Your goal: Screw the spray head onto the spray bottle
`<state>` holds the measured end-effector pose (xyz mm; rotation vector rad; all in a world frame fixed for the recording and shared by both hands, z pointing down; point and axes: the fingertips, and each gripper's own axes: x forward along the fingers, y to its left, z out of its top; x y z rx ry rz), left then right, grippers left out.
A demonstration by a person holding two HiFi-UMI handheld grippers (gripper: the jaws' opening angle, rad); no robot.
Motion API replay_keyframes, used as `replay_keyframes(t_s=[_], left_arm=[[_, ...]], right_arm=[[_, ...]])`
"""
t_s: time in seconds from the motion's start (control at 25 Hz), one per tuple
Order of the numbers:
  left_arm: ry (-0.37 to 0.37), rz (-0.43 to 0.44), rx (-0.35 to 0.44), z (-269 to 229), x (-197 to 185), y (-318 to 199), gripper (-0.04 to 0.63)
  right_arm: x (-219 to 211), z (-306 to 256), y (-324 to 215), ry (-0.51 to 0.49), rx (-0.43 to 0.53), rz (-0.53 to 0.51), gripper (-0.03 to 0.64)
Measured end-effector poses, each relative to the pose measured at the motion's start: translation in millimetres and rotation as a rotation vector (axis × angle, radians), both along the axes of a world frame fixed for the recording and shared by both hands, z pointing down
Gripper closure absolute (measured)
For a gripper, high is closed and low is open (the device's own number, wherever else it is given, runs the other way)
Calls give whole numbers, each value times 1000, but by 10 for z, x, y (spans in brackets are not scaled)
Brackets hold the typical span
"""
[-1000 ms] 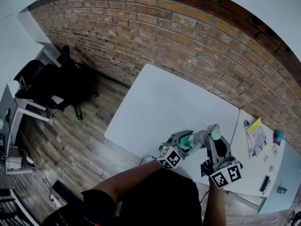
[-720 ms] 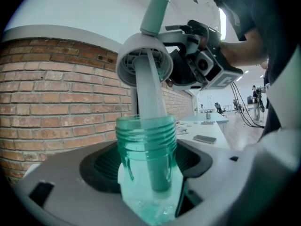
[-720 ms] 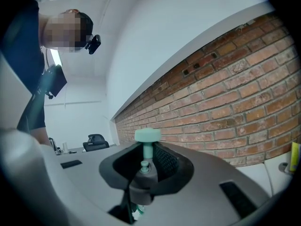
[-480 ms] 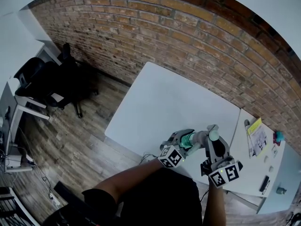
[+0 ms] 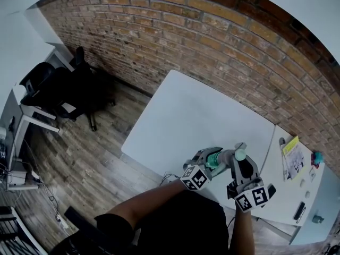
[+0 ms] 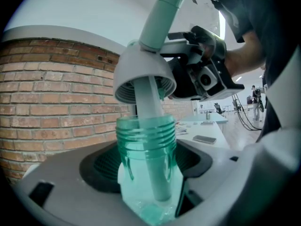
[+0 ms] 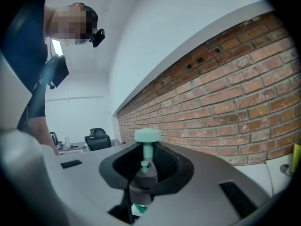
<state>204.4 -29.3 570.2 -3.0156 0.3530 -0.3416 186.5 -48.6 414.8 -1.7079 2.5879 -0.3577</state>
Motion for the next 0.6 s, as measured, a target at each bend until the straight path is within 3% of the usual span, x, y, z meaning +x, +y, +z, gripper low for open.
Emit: replay_keyframes(t_s=[0.6], left_arm=[[2,0,2,-5,0,12,268]], right_arm=[[-2,172,12,50,-12,10,551]])
